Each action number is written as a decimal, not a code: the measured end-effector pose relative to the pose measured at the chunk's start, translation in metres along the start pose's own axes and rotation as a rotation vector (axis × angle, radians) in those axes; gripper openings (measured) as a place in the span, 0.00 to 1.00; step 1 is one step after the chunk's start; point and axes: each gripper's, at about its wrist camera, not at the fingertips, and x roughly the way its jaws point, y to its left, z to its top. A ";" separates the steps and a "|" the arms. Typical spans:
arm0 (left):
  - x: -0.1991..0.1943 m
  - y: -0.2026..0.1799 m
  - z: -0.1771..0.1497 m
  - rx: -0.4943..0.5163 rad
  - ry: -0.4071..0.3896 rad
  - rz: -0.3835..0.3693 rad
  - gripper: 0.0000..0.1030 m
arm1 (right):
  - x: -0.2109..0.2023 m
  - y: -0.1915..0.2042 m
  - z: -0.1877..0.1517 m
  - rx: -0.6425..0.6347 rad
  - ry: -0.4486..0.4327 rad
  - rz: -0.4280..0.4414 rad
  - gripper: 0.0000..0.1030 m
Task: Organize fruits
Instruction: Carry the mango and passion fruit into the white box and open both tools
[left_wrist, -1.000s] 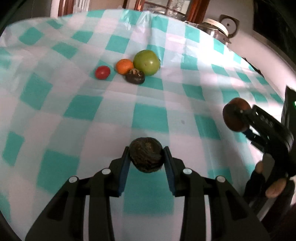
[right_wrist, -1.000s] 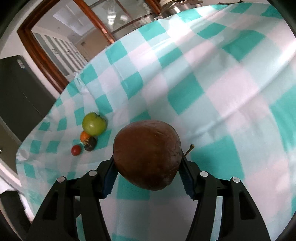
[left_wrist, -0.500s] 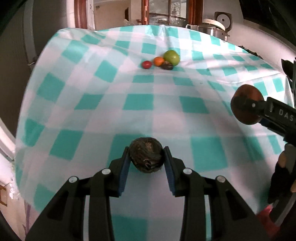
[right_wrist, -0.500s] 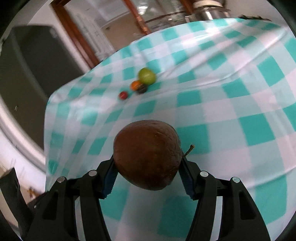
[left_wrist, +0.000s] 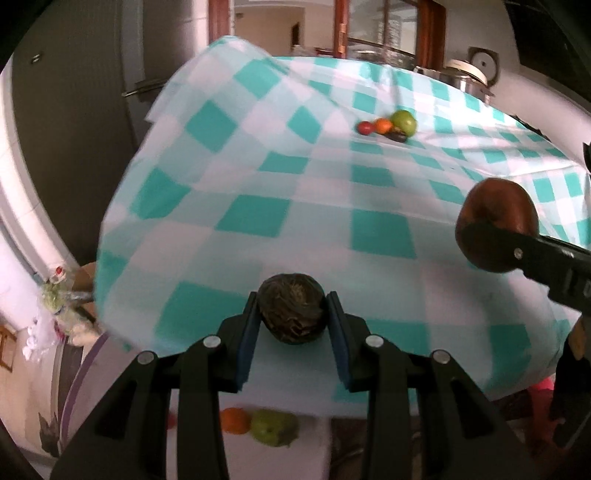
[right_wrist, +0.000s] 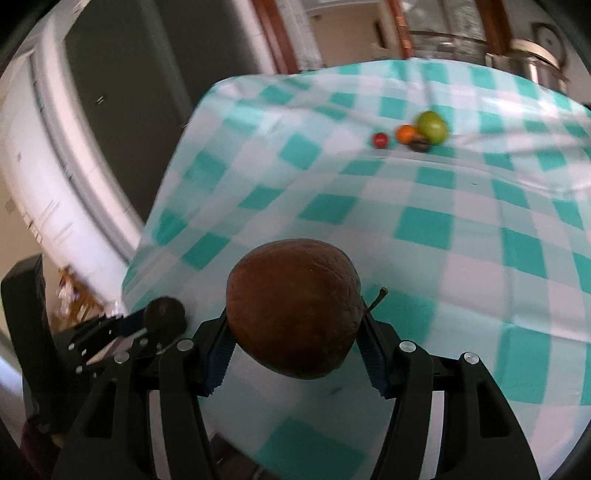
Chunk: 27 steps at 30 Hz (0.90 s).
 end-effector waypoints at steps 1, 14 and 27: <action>-0.002 0.005 -0.003 -0.007 -0.001 0.006 0.35 | 0.001 0.006 -0.001 -0.016 0.005 0.008 0.58; -0.044 0.085 -0.055 -0.140 -0.032 0.116 0.35 | 0.015 0.111 -0.033 -0.342 0.083 0.179 0.58; 0.002 0.169 -0.141 -0.250 0.286 0.212 0.35 | 0.111 0.205 -0.118 -0.725 0.488 0.251 0.57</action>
